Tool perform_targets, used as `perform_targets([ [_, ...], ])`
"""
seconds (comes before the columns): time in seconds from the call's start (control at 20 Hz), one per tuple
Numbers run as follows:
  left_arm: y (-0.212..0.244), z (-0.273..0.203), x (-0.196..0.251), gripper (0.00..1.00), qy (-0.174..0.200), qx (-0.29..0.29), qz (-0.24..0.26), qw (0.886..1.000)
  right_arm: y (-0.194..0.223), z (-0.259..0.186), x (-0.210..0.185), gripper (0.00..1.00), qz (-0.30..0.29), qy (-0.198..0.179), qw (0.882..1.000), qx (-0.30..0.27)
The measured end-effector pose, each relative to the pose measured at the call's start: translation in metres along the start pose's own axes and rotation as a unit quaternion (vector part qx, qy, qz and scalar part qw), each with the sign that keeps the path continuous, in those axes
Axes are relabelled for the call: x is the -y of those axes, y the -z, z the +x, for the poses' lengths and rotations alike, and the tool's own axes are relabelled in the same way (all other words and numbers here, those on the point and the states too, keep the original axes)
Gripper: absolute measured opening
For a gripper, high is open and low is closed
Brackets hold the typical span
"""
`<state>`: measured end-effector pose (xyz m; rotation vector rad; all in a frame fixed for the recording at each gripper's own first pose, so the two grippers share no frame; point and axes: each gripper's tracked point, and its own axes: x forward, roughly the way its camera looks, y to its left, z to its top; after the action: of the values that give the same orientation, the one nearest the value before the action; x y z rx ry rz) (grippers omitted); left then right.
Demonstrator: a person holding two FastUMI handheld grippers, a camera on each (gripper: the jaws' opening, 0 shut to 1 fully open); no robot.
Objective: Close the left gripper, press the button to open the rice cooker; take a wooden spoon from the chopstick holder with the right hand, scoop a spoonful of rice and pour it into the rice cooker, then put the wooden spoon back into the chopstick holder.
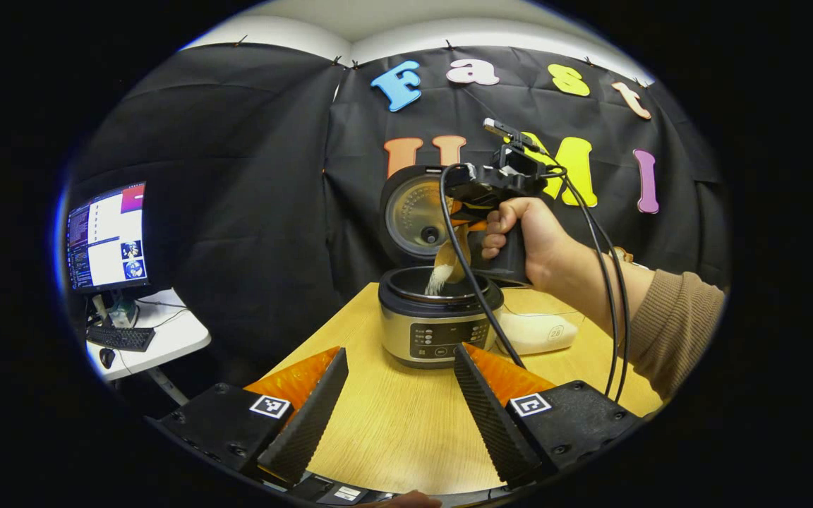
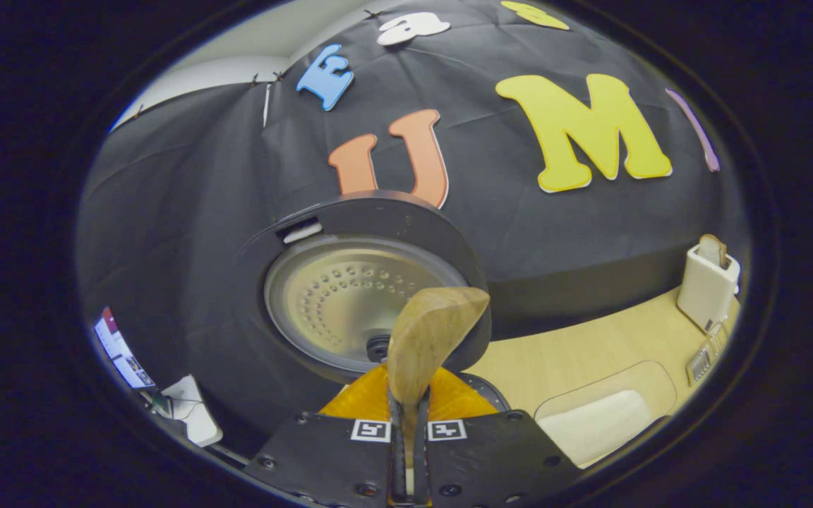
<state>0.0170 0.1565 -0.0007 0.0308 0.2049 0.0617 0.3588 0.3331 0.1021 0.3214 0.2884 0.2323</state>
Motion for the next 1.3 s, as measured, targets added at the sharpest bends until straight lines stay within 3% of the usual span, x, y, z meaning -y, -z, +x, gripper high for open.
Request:
perform_targets([
  [0.3,0.011,0.007,-0.019,0.97,-0.026,-0.021,-0.006,0.999,0.002,0.0,-0.002,0.04,-0.054,-0.003,0.999,-0.006],
  [0.55,0.013,0.008,-0.03,0.97,-0.043,-0.027,-0.007,0.999,-0.002,-0.005,-0.008,0.05,-0.136,0.008,0.991,0.012],
  [0.85,0.013,0.007,-0.029,0.97,-0.044,-0.028,-0.006,0.999,-0.008,-0.011,-0.017,0.04,-0.248,0.029,0.967,0.042],
  [1.15,0.012,0.008,-0.03,0.97,-0.043,-0.028,-0.008,0.999,-0.005,-0.019,-0.02,0.07,-0.354,0.057,0.932,0.058],
  [1.3,0.016,0.01,-0.025,0.97,-0.034,-0.033,-0.007,0.999,-0.001,-0.022,-0.018,0.07,-0.366,0.057,0.927,0.062],
])
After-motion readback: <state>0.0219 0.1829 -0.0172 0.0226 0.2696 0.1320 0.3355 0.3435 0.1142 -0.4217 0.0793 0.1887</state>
